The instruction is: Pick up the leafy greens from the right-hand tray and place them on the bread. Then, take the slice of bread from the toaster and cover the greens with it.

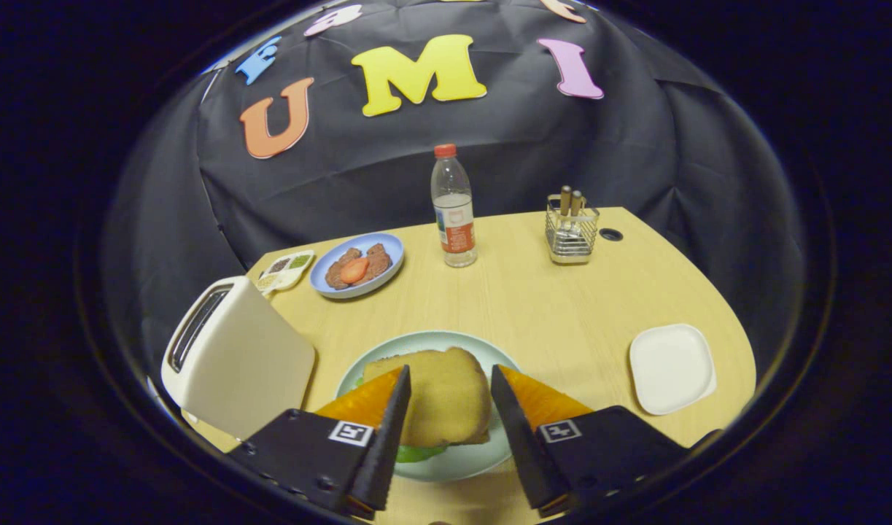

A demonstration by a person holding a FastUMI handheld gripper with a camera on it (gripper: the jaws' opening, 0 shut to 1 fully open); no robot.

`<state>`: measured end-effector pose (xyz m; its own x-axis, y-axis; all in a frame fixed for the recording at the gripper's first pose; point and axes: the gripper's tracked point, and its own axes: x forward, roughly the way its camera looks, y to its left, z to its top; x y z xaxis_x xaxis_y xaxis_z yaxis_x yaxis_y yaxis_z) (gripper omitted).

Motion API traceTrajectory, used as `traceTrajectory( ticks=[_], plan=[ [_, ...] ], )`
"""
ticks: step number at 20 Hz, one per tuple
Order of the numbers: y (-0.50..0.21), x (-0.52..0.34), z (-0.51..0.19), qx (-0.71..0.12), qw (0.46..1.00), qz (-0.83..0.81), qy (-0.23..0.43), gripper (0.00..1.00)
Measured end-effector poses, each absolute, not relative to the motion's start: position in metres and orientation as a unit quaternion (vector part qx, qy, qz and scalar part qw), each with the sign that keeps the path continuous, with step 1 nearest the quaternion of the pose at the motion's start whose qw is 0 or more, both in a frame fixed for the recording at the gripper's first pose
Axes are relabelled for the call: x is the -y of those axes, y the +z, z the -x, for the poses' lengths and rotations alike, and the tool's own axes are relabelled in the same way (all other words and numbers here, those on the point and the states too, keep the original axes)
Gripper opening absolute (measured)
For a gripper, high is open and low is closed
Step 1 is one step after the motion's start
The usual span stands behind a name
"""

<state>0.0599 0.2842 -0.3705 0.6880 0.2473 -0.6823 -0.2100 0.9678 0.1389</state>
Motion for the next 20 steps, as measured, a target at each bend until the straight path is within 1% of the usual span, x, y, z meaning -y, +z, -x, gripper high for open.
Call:
traceTrajectory(
  ticks=[1, 2, 6, 10, 13, 18, 20],
  plan=[
    [-0.370, -0.281, -0.060, -0.375, 0.918, -0.023, 0.126, 0.75],
    [-0.367, -0.278, -0.062, -0.369, 0.920, -0.019, 0.128, 0.76],
    [-0.338, -0.265, -0.071, -0.325, 0.936, -0.003, 0.135, 0.96],
    [-0.306, -0.250, -0.072, -0.295, 0.944, 0.027, 0.147, 0.97],
    [-0.267, -0.232, -0.068, -0.271, 0.951, 0.035, 0.147, 0.96],
    [-0.198, -0.193, -0.062, -0.228, 0.964, 0.057, 0.126, 0.96],
    [-0.168, -0.185, -0.055, -0.206, 0.967, 0.070, 0.135, 0.96]
  ],
)
